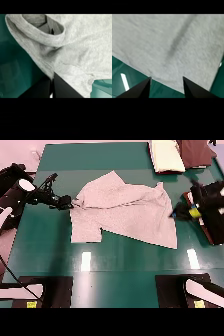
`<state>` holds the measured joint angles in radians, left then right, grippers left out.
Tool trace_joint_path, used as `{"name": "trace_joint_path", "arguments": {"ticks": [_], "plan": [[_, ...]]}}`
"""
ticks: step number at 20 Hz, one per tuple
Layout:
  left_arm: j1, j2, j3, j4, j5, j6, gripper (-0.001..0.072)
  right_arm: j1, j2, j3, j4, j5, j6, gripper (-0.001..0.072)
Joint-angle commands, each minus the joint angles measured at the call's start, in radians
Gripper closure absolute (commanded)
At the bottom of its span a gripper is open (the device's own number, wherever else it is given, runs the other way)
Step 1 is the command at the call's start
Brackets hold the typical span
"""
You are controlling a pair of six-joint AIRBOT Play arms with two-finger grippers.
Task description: Fold the shirts.
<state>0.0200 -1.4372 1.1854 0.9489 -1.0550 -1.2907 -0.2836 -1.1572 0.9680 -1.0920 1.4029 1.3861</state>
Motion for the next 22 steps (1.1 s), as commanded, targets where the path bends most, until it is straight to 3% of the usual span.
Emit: {"name": "trace_joint_path", "arguments": {"ticks": [1,5,11,12,13,15,16,22], "plan": [[0.001,0.015,0.007,0.001,-0.009,0.014,0.0686,-0.215,0.064,-0.255,-0.035,0.014,0.001,0.0208],[0.001,0.015,0.007,0.0,-0.01,0.013,0.0686,-0.361,0.072,-0.404,-0.034,0.0,-0.007,0.0274],[0.001,0.015,0.007,-0.014,-0.011,0.012,0.0686,-0.254,0.072,-0.457,0.027,-0.124,-0.008,0.0283],[0.001,0.015,0.007,-0.014,-0.012,0.009,0.0686,-0.213,0.072,-0.456,0.029,-0.15,-0.007,0.0321],[0.001,0.015,0.007,-0.014,-0.012,0.009,0.0686,-0.168,0.072,-0.456,0.032,-0.177,-0.007,0.0454],[0.002,0.022,0.007,-0.016,-0.016,0.008,0.0686,-0.097,0.073,-0.454,0.066,-0.238,-0.008,0.0573],[0.002,0.035,0.007,-0.015,-0.016,0.006,0.0687,-0.065,0.073,-0.441,0.079,-0.259,-0.009,0.0677],[0.002,0.307,0.038,-0.014,0.013,-0.026,0.0687,0.073,0.18,-0.093,0.077,-0.192,-0.019,0.0697]]}}
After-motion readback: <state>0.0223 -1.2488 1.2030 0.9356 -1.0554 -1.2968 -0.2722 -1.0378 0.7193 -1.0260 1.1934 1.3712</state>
